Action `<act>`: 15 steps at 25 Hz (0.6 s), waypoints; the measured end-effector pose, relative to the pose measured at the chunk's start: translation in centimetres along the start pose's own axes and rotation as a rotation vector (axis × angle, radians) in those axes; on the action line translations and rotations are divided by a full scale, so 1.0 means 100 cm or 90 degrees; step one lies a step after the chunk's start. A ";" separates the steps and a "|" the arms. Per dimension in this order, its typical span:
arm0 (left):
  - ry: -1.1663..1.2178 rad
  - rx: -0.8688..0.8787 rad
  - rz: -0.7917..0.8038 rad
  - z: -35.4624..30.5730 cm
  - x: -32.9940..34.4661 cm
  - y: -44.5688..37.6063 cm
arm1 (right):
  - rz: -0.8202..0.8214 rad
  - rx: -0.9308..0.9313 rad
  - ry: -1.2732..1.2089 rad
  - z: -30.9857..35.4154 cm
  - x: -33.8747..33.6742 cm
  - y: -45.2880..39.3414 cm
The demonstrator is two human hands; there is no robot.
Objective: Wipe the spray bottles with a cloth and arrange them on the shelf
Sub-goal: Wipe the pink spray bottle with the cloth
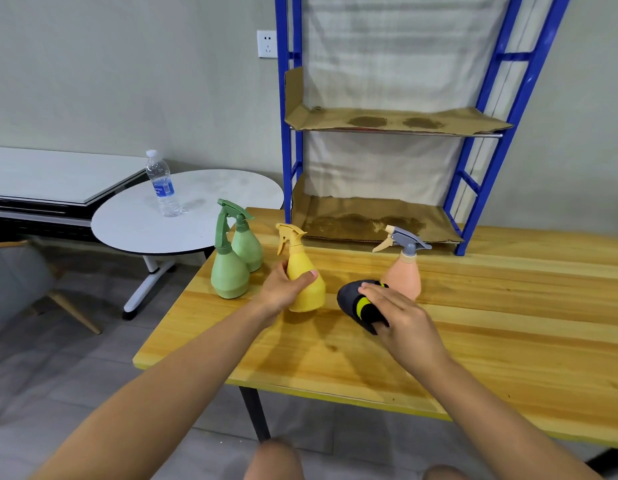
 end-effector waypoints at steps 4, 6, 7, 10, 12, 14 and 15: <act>-0.088 0.018 -0.092 0.004 -0.008 -0.034 | 0.036 0.028 -0.007 -0.014 0.022 -0.007; -0.138 0.057 -0.138 0.003 -0.010 -0.051 | 0.041 0.046 -0.018 -0.023 0.028 -0.011; -0.170 0.082 -0.158 0.001 -0.011 -0.058 | 0.044 0.053 -0.019 -0.027 0.031 -0.012; -0.201 0.120 -0.202 -0.005 -0.013 -0.074 | 0.052 0.074 -0.020 -0.037 0.037 -0.012; -0.202 0.113 -0.219 -0.006 -0.015 -0.085 | 0.054 0.082 -0.025 -0.041 0.038 -0.012; -0.203 0.101 -0.231 -0.007 -0.015 -0.090 | 0.055 0.088 -0.031 -0.043 0.037 -0.012; -0.208 0.101 -0.236 -0.008 -0.014 -0.090 | 0.052 0.089 -0.032 -0.043 0.036 -0.012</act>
Point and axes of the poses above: each hand's wrist, its own y-axis away from the middle knuckle, its own x-axis out of the palm, z = x × y, the point moved 6 cm from there along -y, towards the middle knuckle, and after that the axes turned 10 degrees about -y, right-handed, at the moved point
